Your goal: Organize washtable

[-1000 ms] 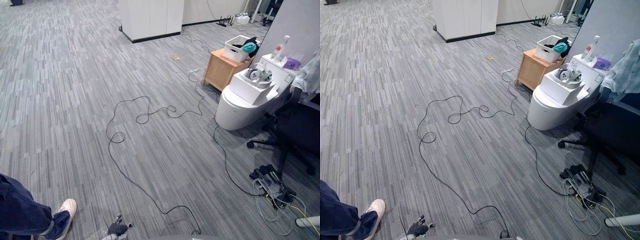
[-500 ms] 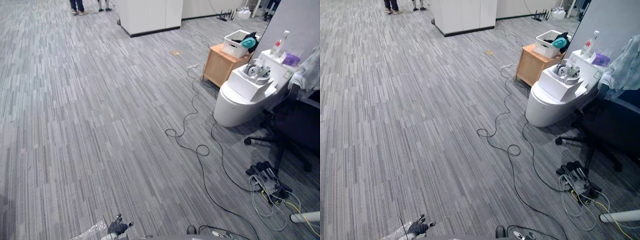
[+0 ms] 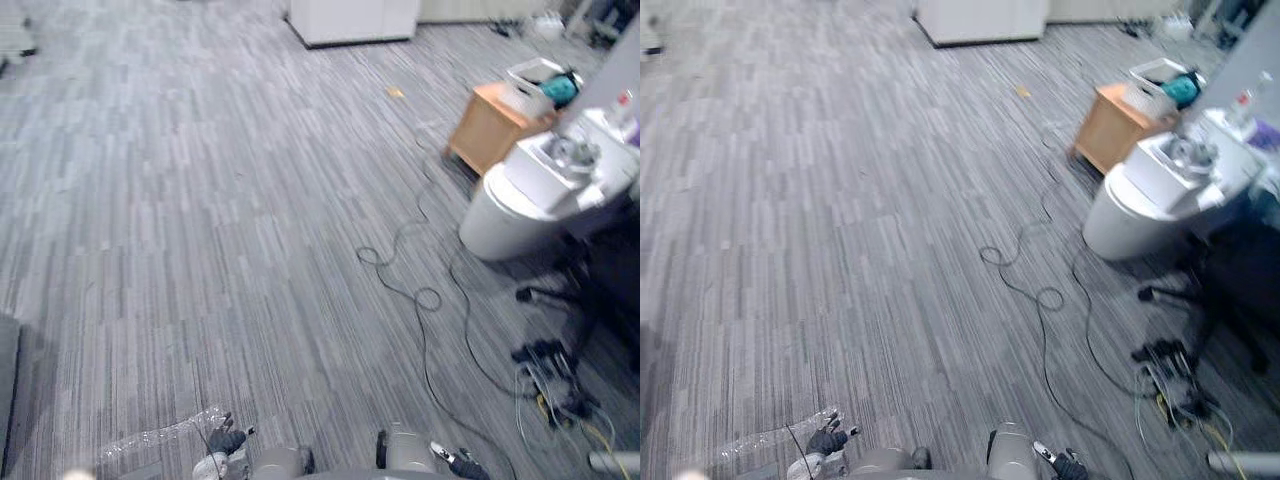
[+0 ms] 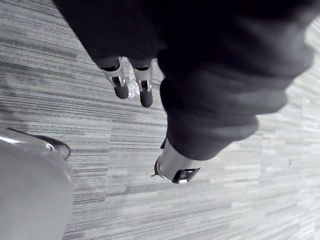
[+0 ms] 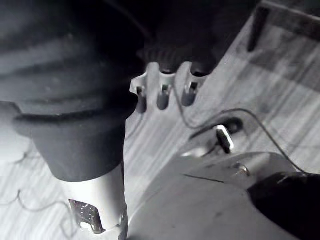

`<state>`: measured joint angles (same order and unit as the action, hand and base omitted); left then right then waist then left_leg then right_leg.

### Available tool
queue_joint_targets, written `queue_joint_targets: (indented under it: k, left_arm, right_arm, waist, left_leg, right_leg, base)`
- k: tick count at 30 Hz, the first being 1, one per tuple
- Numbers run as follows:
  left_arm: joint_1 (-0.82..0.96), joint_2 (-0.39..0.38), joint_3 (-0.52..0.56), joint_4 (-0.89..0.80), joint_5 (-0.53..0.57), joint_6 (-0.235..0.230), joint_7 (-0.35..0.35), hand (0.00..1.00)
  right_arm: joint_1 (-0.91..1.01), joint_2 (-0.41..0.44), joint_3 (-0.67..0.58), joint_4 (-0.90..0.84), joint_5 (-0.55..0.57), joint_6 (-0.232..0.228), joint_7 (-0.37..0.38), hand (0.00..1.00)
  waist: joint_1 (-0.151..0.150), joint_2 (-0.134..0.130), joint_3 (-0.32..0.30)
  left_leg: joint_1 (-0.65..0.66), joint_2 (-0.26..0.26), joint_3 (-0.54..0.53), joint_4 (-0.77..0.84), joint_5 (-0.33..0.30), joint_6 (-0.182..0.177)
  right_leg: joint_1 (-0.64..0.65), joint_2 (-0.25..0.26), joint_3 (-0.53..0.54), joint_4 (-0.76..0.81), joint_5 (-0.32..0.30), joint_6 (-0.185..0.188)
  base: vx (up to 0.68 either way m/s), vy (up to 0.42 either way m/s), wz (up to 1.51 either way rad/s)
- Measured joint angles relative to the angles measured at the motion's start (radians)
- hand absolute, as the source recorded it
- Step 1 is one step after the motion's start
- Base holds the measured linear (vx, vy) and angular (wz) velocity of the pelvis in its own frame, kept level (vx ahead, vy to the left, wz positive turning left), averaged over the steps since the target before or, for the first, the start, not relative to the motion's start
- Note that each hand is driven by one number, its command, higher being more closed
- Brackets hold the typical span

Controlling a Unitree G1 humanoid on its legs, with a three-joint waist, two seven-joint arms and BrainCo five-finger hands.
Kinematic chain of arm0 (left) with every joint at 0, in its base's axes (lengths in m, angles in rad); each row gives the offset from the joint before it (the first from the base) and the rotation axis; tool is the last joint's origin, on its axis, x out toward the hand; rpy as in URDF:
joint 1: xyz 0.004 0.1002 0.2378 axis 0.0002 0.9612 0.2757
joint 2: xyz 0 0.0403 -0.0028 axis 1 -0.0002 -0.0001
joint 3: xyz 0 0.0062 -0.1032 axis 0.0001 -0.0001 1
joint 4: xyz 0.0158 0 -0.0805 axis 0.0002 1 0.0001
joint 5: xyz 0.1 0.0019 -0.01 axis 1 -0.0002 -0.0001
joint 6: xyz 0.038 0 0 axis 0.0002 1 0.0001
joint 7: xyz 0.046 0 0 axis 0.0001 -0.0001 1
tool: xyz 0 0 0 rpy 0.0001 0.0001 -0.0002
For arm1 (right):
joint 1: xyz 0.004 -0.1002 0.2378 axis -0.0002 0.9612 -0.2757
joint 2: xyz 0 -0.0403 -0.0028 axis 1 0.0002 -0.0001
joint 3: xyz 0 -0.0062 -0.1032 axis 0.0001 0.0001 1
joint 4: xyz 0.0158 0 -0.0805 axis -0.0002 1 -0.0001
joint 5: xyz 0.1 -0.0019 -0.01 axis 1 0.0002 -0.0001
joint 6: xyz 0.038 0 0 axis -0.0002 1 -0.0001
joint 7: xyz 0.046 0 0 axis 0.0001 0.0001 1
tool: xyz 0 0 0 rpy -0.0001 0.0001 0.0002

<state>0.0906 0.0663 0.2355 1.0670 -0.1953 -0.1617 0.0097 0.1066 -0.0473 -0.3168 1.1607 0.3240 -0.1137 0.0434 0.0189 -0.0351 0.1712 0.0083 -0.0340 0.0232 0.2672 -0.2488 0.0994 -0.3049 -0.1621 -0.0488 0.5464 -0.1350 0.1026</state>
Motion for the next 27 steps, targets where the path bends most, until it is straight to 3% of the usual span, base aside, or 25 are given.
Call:
queue_joint_targets:
  k: [2,5,6,8,10,11,12,13,14,15,17,18,21,22,23,24,25,26,27]
  left_arm:
    - [-0.006,0.000,0.002,0.005,-0.004,0.002,0.000,0.00]
    - [-0.020,-0.007,0.002,0.017,-0.001,0.008,0.000,0.00]
    - [-0.030,-0.011,0.002,0.026,0.013,0.012,0.001,0.00]
    - [-0.030,-0.021,0.002,0.028,0.053,0.014,0.000,0.00]
    - [-0.020,-0.036,0.007,0.029,0.083,0.018,-0.007,0.00]
    - [-0.004,-0.043,0.021,0.036,0.094,0.024,-0.009,0.00]
    - [-0.012,-0.048,0.041,0.043,0.091,0.028,-0.010,0.00]
    - [-0.017,-0.052,0.040,0.043,0.090,0.031,-0.011,0.00]
    - [-0.028,-0.064,0.039,0.043,0.089,0.035,-0.011,0.00]
    - [-0.031,-0.067,0.029,0.042,0.090,0.035,-0.011,0.00]
    - [-0.032,-0.068,0.002,0.039,0.095,0.032,-0.009,0.00]
    - [-0.036,-0.056,-0.026,0.027,0.104,0.032,-0.009,0.00]
    - [-0.062,-0.047,-0.096,-0.013,0.116,0.027,-0.009,0.00]
    - [-0.081,-0.042,-0.134,-0.022,0.125,0.025,-0.009,0.00]
    - [-0.105,-0.040,-0.187,-0.034,0.130,0.022,-0.008,0.00]
    - [-0.110,-0.046,-0.208,-0.038,0.130,0.020,-0.008,0.00]
    - [-0.117,-0.059,-0.266,-0.046,0.131,0.017,-0.010,0.00]
    - [-0.120,-0.066,-0.284,-0.046,0.132,0.017,-0.010,0.00]
    - [-0.120,-0.078,-0.315,-0.047,0.137,0.014,-0.010,0.00]
  right_arm:
    - [-0.002,-0.001,0.000,-0.003,0.023,-0.006,0.000,0.00]
    - [0.005,-0.001,-0.005,-0.004,0.052,-0.012,-0.022,0.00]
    - [0.007,0.002,-0.014,-0.011,0.060,-0.014,-0.023,0.00]
    - [0.010,0.014,-0.031,-0.011,0.060,-0.014,-0.023,0.00]
    - [0.010,0.009,-0.051,-0.023,0.059,-0.013,-0.018,0.00]
    - [0.014,0.013,-0.063,-0.036,0.053,-0.013,-0.018,0.00]
    - [0.002,0.001,-0.066,-0.035,0.047,-0.014,-0.018,0.00]
    - [-0.006,0.001,-0.066,-0.036,0.047,-0.016,-0.019,0.00]
    - [-0.012,-0.001,-0.058,-0.045,0.038,-0.017,-0.018,0.00]
    - [-0.014,-0.008,-0.046,-0.047,0.012,-0.017,-0.014,0.00]
    - [-0.023,-0.020,-0.026,-0.046,-0.018,-0.014,-0.010,0.00]
    - [-0.024,-0.019,-0.025,-0.043,-0.046,-0.012,-0.001,0.00]
    - [-0.035,-0.019,-0.027,-0.027,-0.064,0.003,0.005,0.00]
    - [-0.039,-0.017,-0.027,-0.026,-0.066,0.007,0.005,0.00]
    - [-0.051,-0.017,-0.028,-0.017,-0.070,0.010,0.006,0.00]
    - [-0.056,-0.018,-0.029,-0.012,-0.071,0.011,0.007,0.00]
    - [-0.060,-0.018,-0.030,-0.009,-0.082,0.010,0.013,0.00]
    - [-0.060,-0.019,-0.030,-0.009,-0.088,0.010,0.017,0.00]
    - [-0.062,-0.036,-0.028,-0.009,-0.097,0.009,0.025,0.00]
  waist:
    - [-0.003,0.005,0.003]
    - [-0.006,0.019,0.017]
    - [-0.009,0.012,0.021]
    - [-0.016,-0.001,0.019]
    - [-0.046,0.030,0.010]
    - [-0.054,0.045,-0.018]
    - [-0.043,0.064,-0.022]
    - [-0.040,0.062,-0.023]
    - [-0.034,0.060,-0.025]
    - [-0.025,0.065,-0.030]
    - [-0.024,0.069,-0.032]
    - [-0.024,0.068,-0.031]
    - [-0.017,0.061,-0.028]
    - [-0.006,0.053,-0.024]
    - [-0.005,0.043,-0.016]
    - [-0.005,0.040,-0.015]
    - [-0.005,0.052,-0.015]
    - [-0.005,0.065,-0.014]
    - [-0.002,0.109,-0.016]
  left_leg:
    - [0.008,0.003,-0.016,-0.031,0.004,-0.011]
    - [0.103,0.018,-0.025,-0.101,-0.016,-0.042]
    - [0.158,0.016,-0.026,-0.142,-0.029,-0.061]
    - [0.224,0.018,-0.038,-0.184,-0.065,-0.104]
    - [0.265,0.076,-0.051,-0.190,-0.115,-0.134]
    - [0.256,0.126,-0.040,-0.144,-0.122,-0.160]
    - [0.221,0.157,-0.017,-0.055,-0.084,-0.224]
    - [0.201,0.156,-0.015,-0.009,-0.036,-0.226]
    - [0.166,0.142,-0.014,0.087,0.088,-0.216]
    - [0.136,0.144,0.002,0.216,0.196,-0.242]
    - [0.067,0.173,0.058,0.413,0.164,-0.248]
    - [0.015,0.205,0.103,0.545,0.092,-0.221]
    - [-0.142,0.221,0.157,0.611,-0.034,-0.176]
    - [-0.198,0.204,0.168,0.578,-0.056,-0.164]
    - [-0.275,0.159,0.163,0.486,-0.066,-0.159]
    - [-0.307,0.141,0.154,0.422,-0.064,-0.161]
    - [-0.360,0.094,0.100,0.209,-0.032,-0.191]
    - [-0.376,0.086,0.074,0.120,0.000,-0.210]
    - [-0.425,0.106,0.040,0.000,0.056,-0.268]
  right_leg:
    - [-0.041,0.019,0.000,-0.159,0.014,0.007]
    - [-0.060,0.059,-0.008,-0.420,0.114,0.002]
    - [-0.070,0.066,-0.006,-0.469,0.131,0.005]
    - [-0.101,0.074,-0.003,-0.456,0.145,-0.017]
    - [-0.144,0.120,-0.012,-0.351,0.227,-0.076]
    - [-0.165,0.165,-0.021,-0.282,0.273,-0.108]
    - [-0.188,0.205,-0.029,-0.222,0.242,-0.131]
    - [-0.190,0.214,-0.029,-0.203,0.229,-0.146]
    - [-0.168,0.220,-0.026,-0.185,0.205,-0.180]
    - [-0.113,0.232,0.001,-0.218,0.189,-0.202]
    - [-0.017,0.257,0.047,-0.284,0.178,-0.209]
    - [0.072,0.267,0.068,-0.348,0.170,-0.220]
    - [0.231,0.259,0.120,-0.449,0.146,-0.237]
    - [0.254,0.241,0.140,-0.451,0.112,-0.225]
    - [0.287,0.205,0.152,-0.450,0.056,-0.189]
    - [0.295,0.195,0.154,-0.447,0.036,-0.183]
    - [0.322,0.168,0.164,-0.446,-0.015,-0.174]
    - [0.339,0.164,0.176,-0.448,-0.040,-0.171]
    - [0.376,0.170,0.198,-0.466,-0.070,-0.161]
  base:
    - [0.28,-0.015,0.26]
    - [0.36,-0.062,0.01]
    - [0.46,-0.115,0.02]
    - [0.50,-0.195,0.26]
    - [0.70,-0.281,0.35]
    - [0.89,-0.352,-0.18]
    - [0.76,-0.294,-0.36]
    - [0.73,-0.351,-0.57]
    - [0.73,-0.324,-0.61]
    - [0.88,-0.362,-0.63]
    - [0.53,-0.173,-0.58]
    - [0.54,-0.172,-0.44]
    - [0.51,-0.078,-0.30]
    - [0.50,0.050,-0.25]
    - [0.30,0.078,-0.13]
    - [0.41,0.158,-0.13]
    - [0.33,0.157,-0.18]
    - [0.40,0.223,-0.38]
    - [0.29,0.191,-0.41]
